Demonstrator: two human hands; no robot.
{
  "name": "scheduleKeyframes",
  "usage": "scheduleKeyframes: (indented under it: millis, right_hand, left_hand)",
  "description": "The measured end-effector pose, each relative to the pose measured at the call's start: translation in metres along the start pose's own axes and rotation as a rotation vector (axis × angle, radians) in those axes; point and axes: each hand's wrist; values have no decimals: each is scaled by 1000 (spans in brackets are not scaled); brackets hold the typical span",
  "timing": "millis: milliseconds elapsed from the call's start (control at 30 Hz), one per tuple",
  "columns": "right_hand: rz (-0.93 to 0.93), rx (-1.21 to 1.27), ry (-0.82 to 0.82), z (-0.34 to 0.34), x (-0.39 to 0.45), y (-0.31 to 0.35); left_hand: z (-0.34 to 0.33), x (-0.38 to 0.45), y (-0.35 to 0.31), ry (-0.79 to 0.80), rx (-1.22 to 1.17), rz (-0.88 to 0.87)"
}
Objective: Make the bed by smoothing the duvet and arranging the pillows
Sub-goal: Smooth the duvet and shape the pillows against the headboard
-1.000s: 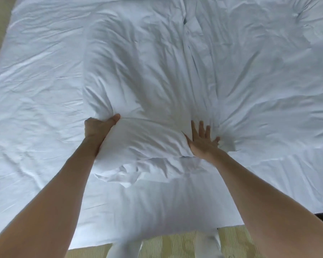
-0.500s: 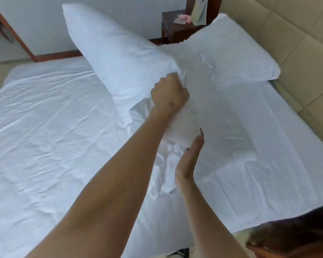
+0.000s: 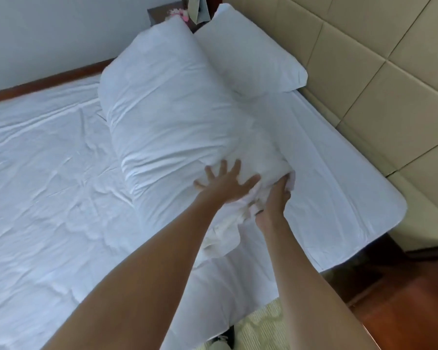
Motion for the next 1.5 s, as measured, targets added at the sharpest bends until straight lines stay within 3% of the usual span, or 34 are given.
scheduleKeyframes:
  millis: [200, 233, 300, 367, 467, 567, 633, 700, 800, 967, 1300, 1500]
  right_hand:
    - [234, 41, -144, -6, 0, 1]
    - [300, -80, -163, -10, 0, -1]
    - [398, -578, -145, -21, 1, 1]
    - [344, -1109, -97, -29, 9, 5]
    - [360, -1549, -34, -27, 36, 16]
    - [462, -1845, 34, -29, 57, 15]
    - [482, -1975, 95, -38, 64, 7]
    - [383, -1995, 177, -48, 75, 0]
    - [219, -2018, 262, -55, 98, -6]
    - [109, -2062, 285, -45, 137, -10]
    - [57, -2070, 254, -28, 201, -36]
    - [-12, -1973, 360, -27, 224, -32]
  left_hand:
    - [-32, 13, 19, -61, 19, 34]
    - [-36, 15, 21, -61, 30, 31]
    - [-43, 17, 21, -63, 46, 11]
    - [-42, 22, 25, -77, 22, -70]
    - [-28, 26, 55, -180, -10, -225]
    - [-18, 18, 106, -279, 115, -79]
    - [-16, 12, 135, -206, 69, 93]
    - [-21, 13, 149, -129, 21, 171]
    - [-35, 29, 152, -111, 70, 148]
    - [-51, 68, 138, -67, 170, 146]
    - [-71, 132, 123, 10, 283, 133]
    - [-72, 140, 118, 34, 244, 185]
Point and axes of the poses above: each hand's wrist, its own x-axis towards the middle knuckle, its own z-axis out of the back of the hand, y = z × x, and after that the axes turned 2 degrees about x, right-handed
